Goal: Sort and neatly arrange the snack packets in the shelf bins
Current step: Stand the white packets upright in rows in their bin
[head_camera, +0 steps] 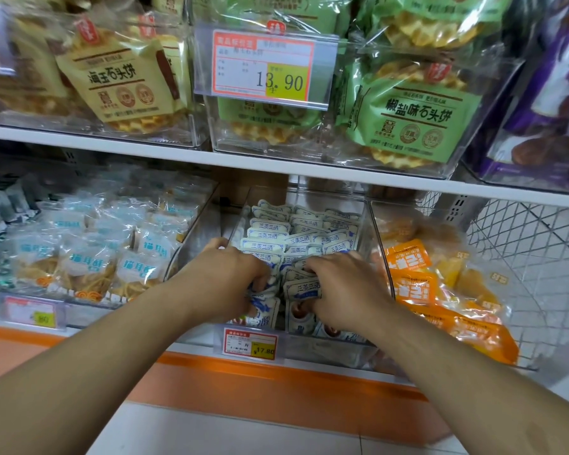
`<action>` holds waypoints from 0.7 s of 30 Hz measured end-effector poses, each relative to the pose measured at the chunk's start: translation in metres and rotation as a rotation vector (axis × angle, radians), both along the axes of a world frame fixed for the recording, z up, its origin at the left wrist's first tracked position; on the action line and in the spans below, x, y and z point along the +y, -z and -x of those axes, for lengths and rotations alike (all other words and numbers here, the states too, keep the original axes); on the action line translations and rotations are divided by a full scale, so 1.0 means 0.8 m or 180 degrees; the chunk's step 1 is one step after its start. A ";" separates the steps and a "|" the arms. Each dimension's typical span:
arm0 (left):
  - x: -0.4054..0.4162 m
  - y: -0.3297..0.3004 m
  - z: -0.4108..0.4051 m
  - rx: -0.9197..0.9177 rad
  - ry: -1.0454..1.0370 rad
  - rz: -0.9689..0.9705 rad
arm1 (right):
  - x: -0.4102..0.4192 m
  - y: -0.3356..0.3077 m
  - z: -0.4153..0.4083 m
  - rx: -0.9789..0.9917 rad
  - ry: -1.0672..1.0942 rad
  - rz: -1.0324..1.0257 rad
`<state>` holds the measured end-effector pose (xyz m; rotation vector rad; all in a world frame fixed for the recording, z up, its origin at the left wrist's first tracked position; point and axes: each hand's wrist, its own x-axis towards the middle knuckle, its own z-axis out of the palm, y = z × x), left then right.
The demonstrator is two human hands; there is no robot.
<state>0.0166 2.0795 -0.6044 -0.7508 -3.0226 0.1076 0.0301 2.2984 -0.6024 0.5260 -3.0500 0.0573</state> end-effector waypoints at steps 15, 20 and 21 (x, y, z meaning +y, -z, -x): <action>-0.001 0.006 0.000 0.0169 0.0050 0.0164 | 0.006 -0.013 0.002 -0.0397 -0.0333 -0.0159; -0.004 -0.003 -0.006 -0.0122 -0.0082 -0.0420 | 0.041 -0.027 0.010 -0.0487 -0.0409 -0.0113; -0.001 -0.005 -0.009 -0.0134 -0.0061 -0.0602 | 0.049 -0.031 0.009 -0.0556 -0.0387 -0.0090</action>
